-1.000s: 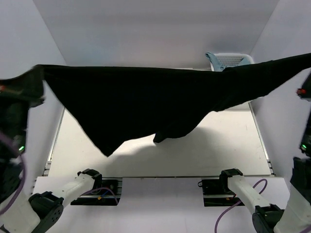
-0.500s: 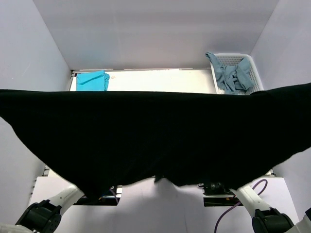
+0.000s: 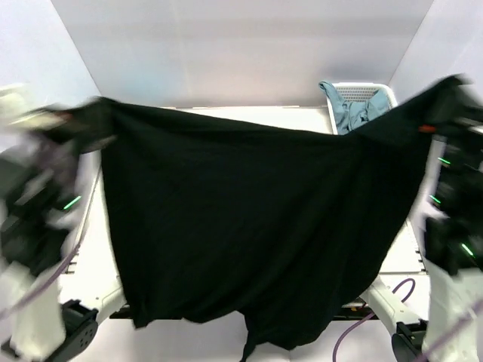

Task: Fold and stack the t-shirts
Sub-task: Flatten out the tshirt

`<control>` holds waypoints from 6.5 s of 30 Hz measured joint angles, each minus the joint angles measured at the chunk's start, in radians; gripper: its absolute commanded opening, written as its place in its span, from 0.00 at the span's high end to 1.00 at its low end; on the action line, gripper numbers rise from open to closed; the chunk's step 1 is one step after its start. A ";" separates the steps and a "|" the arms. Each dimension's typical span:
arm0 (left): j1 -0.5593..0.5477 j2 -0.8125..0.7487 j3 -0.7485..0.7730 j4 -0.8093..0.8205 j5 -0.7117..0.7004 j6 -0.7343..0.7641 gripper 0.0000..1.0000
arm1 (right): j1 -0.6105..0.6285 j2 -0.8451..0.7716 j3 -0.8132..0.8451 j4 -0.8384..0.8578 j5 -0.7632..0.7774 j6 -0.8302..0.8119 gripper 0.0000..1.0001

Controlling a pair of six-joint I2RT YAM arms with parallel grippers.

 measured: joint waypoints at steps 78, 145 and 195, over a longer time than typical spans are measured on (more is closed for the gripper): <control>0.077 0.474 -0.845 -0.144 0.304 -0.292 0.08 | 0.048 0.410 -0.776 -0.312 -0.513 0.390 0.10; 0.064 0.486 -1.089 -0.072 0.457 -0.134 0.48 | -0.038 0.920 -0.576 -0.331 -0.313 0.492 0.15; -0.055 0.381 -1.165 -0.352 0.431 -0.443 0.35 | -0.085 0.884 -0.618 -0.304 -0.327 0.425 0.12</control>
